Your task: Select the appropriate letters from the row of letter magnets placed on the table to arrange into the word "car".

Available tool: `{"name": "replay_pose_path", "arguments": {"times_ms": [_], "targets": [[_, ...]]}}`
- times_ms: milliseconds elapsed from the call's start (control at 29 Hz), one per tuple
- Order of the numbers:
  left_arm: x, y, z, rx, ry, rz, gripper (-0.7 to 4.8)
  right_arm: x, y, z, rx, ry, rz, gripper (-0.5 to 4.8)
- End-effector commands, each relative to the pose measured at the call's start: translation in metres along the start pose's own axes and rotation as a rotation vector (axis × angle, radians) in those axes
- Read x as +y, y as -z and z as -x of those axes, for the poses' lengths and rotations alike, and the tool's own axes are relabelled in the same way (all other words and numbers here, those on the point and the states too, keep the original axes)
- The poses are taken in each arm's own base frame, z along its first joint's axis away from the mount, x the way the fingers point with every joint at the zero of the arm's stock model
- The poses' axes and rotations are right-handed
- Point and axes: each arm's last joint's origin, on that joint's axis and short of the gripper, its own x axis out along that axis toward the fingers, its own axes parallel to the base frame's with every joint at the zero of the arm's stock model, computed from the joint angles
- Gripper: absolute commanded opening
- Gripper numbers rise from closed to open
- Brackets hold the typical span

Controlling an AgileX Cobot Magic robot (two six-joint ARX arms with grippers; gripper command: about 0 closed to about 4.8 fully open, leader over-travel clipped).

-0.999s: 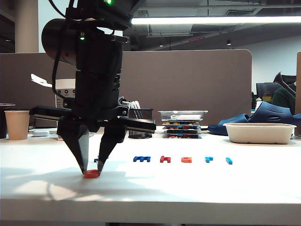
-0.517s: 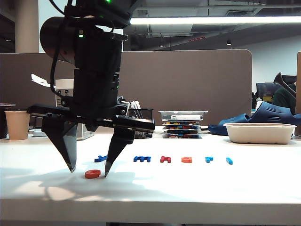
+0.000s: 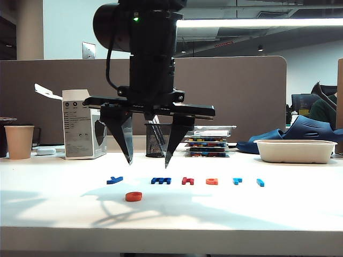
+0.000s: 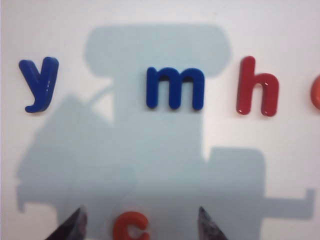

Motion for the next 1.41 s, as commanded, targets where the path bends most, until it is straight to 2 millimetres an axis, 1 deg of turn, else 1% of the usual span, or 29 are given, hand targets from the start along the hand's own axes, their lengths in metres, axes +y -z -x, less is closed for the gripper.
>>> {"name": "replay_pose_path", "arguments": {"times_ms": [34,138,241,310,344,379,482,517,551,586,620,689,758,861,930,999,1102,1171,1309,1412], "targets": [[0.000,-0.001,0.001,-0.014,0.010,0.004,-0.05,0.000,-0.002,0.002,-0.004,-0.024,0.021,2.85],[0.000,-0.001,0.001,-0.014,0.009,0.004,-0.05,-0.002,-0.004,0.004,-0.004,-0.022,0.036,2.85],[0.000,-0.001,0.002,-0.014,0.009,0.004,-0.05,-0.008,-0.009,0.010,-0.012,-0.011,0.043,2.85],[0.000,-0.001,0.001,-0.014,0.009,0.004,-0.05,-0.012,-0.013,0.020,-0.030,-0.013,0.046,2.85],[0.000,-0.001,0.001,-0.015,0.010,0.004,-0.05,-0.018,-0.019,0.028,-0.043,-0.025,0.059,2.85],[0.000,-0.001,0.001,-0.014,0.009,0.004,-0.05,-0.020,-0.021,0.031,-0.049,-0.027,0.067,2.85],[0.000,-0.001,0.001,-0.014,0.009,0.004,-0.05,-0.032,-0.031,0.052,-0.086,-0.041,0.071,2.85],[0.000,-0.001,0.001,-0.014,0.009,0.004,-0.05,-0.035,-0.033,0.056,-0.094,-0.042,0.072,2.85],[0.000,-0.001,0.001,-0.014,0.009,0.004,-0.05,-0.043,-0.040,0.064,-0.106,-0.049,0.057,2.85],[0.000,-0.001,0.001,-0.013,0.009,0.004,-0.05,-0.046,-0.042,0.068,-0.111,-0.051,0.059,2.85],[-0.001,-0.001,0.001,-0.013,0.009,0.004,-0.05,-0.054,-0.047,0.075,-0.126,-0.052,0.050,2.85],[0.000,-0.001,0.001,-0.013,0.009,0.004,-0.05,-0.064,-0.053,0.082,-0.142,-0.032,0.028,2.84],[0.000,-0.001,0.001,-0.013,0.008,0.004,-0.05,-0.073,-0.059,0.084,-0.150,-0.023,0.022,2.84],[0.000,-0.001,0.001,-0.013,0.009,0.004,-0.05,-0.079,-0.065,0.082,-0.160,-0.007,0.008,2.84],[0.000,-0.001,0.001,-0.013,0.008,0.004,-0.05,-0.079,-0.067,0.077,-0.160,-0.002,0.018,2.84],[0.000,-0.001,0.001,-0.014,0.009,0.004,-0.05,-0.076,-0.067,0.066,-0.142,0.008,0.022,2.84],[0.000,-0.001,0.001,-0.014,0.009,0.004,-0.05,-0.072,-0.066,0.034,-0.073,0.067,0.038,2.84],[0.000,-0.001,0.001,-0.013,0.008,0.004,-0.05,-0.071,-0.065,0.021,-0.048,0.082,0.043,2.84],[0.000,-0.001,0.001,-0.013,0.009,0.004,-0.05,-0.068,-0.063,-0.001,0.004,0.093,0.050,2.83],[0.000,-0.001,0.001,-0.013,0.008,0.004,-0.05,-0.071,-0.065,-0.009,0.017,0.103,0.047,2.83]]}}
